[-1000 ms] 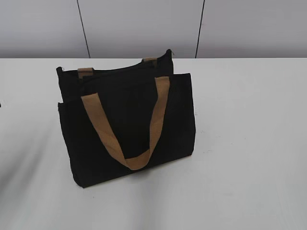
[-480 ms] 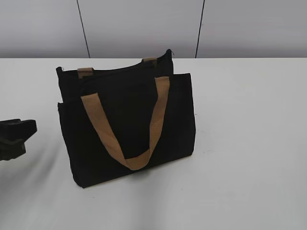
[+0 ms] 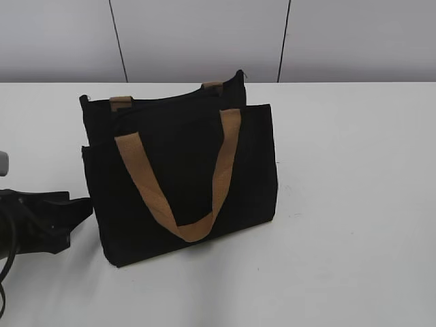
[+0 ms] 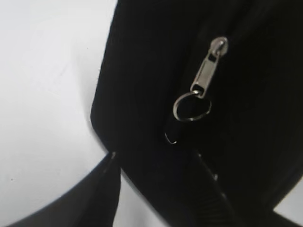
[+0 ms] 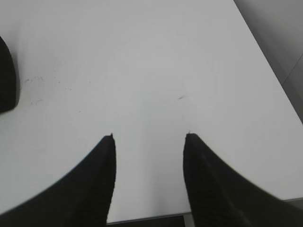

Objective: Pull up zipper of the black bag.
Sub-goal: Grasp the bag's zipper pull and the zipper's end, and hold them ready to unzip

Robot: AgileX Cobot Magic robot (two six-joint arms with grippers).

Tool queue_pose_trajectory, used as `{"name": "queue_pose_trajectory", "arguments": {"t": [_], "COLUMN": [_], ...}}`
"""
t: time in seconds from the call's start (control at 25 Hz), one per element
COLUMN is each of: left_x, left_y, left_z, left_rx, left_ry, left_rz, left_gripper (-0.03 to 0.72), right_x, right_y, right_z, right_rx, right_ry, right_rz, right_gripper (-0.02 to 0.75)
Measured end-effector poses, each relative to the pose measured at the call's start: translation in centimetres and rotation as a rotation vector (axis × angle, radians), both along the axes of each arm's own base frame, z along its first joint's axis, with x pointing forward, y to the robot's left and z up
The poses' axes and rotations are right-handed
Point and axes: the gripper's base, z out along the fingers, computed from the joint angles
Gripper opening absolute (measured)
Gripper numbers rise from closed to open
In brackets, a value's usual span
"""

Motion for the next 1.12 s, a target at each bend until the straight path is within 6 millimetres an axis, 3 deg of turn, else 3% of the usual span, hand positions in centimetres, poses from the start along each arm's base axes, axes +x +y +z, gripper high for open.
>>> {"name": "queue_pose_trajectory", "arguments": {"t": [0.72,1.12], "left_x": [0.9,2.5], "left_y": [-0.9,-1.4], "left_z": [-2.7,-2.6], "left_rx": [-0.009,0.006], "left_ry": [-0.083,-0.144], "left_rz": [-0.086,-0.102], "left_gripper": [0.370,0.370], "right_x": [0.0,0.0], "right_y": [0.0,0.0], "right_z": [0.0,0.0], "right_rx": [0.000,0.000], "right_ry": [0.000,0.000], "right_rz": [0.000,0.000], "right_gripper": [0.368,0.368]}}
